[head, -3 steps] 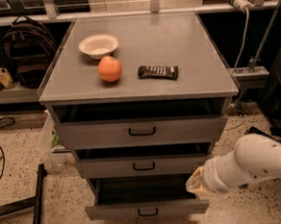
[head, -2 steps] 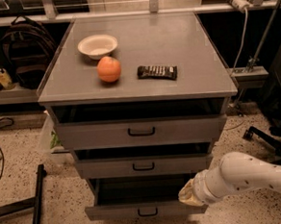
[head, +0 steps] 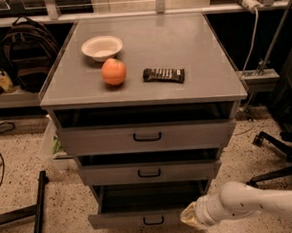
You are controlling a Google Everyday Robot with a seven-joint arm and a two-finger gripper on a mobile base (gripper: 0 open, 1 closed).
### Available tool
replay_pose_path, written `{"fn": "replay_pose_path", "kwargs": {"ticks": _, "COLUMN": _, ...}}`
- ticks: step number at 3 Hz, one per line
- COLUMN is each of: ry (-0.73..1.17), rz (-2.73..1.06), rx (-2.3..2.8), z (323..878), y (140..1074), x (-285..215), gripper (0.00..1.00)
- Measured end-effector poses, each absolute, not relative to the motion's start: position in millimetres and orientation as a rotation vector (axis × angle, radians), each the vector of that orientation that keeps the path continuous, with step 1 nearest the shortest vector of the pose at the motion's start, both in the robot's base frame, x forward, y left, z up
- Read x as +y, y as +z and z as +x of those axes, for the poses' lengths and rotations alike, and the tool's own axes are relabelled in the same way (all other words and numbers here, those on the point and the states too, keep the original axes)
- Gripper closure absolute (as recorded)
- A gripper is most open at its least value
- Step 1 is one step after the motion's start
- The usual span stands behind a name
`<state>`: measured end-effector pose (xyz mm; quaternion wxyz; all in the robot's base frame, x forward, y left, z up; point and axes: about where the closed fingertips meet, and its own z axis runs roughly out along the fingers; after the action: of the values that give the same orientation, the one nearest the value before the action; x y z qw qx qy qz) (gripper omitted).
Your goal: Close bottom drawer
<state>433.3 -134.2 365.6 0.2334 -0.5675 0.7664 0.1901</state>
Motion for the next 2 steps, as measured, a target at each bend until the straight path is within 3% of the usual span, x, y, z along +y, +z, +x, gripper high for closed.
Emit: {"fn": "replay_pose_path", "kwargs": {"ticks": 2, "ry": 0.584, "rz": -1.469, "rx": 2.126, "z": 402.8, "y": 321.9, "x": -143.8, "gripper": 1.00}}
